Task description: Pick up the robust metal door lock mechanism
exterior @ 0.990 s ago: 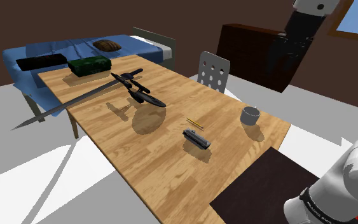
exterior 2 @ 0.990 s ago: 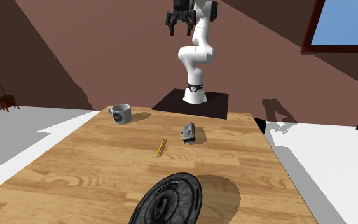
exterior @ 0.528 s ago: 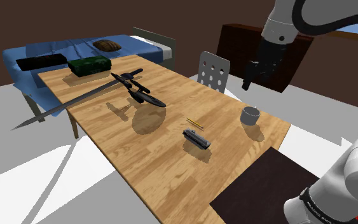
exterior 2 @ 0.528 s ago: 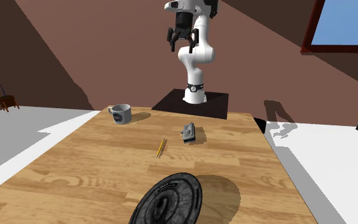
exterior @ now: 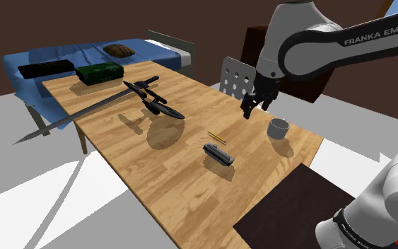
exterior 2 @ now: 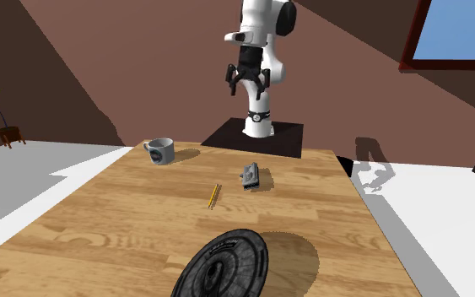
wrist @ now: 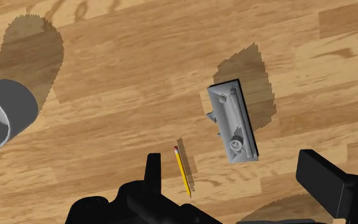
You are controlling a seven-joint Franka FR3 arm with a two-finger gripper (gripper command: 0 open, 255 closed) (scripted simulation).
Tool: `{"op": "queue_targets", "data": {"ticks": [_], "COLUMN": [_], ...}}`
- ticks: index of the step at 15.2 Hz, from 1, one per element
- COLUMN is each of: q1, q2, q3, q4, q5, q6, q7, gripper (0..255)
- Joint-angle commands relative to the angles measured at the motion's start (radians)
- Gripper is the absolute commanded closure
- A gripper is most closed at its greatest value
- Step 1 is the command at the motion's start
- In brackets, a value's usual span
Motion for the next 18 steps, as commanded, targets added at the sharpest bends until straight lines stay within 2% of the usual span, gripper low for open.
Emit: {"op": "queue_targets", "data": {"ticks": [1, 8, 13, 18], "q1": [0.0, -0.01, -0.009, 0.023], "q2": [0.06, 0.325, 0.529, 0.713], "q3": [0.014, 0.07, 0.089, 0.07], "q4": [-0.006, 0.037, 0.112, 0.209], "q5": [-0.016, -0.118, -0.246, -0.373], "q6": [0.065, 0.268, 0.373, 0.434], "q7": [0.012, 0.099, 0.198, 0.291], "gripper": [0, 0, 0, 0]}}
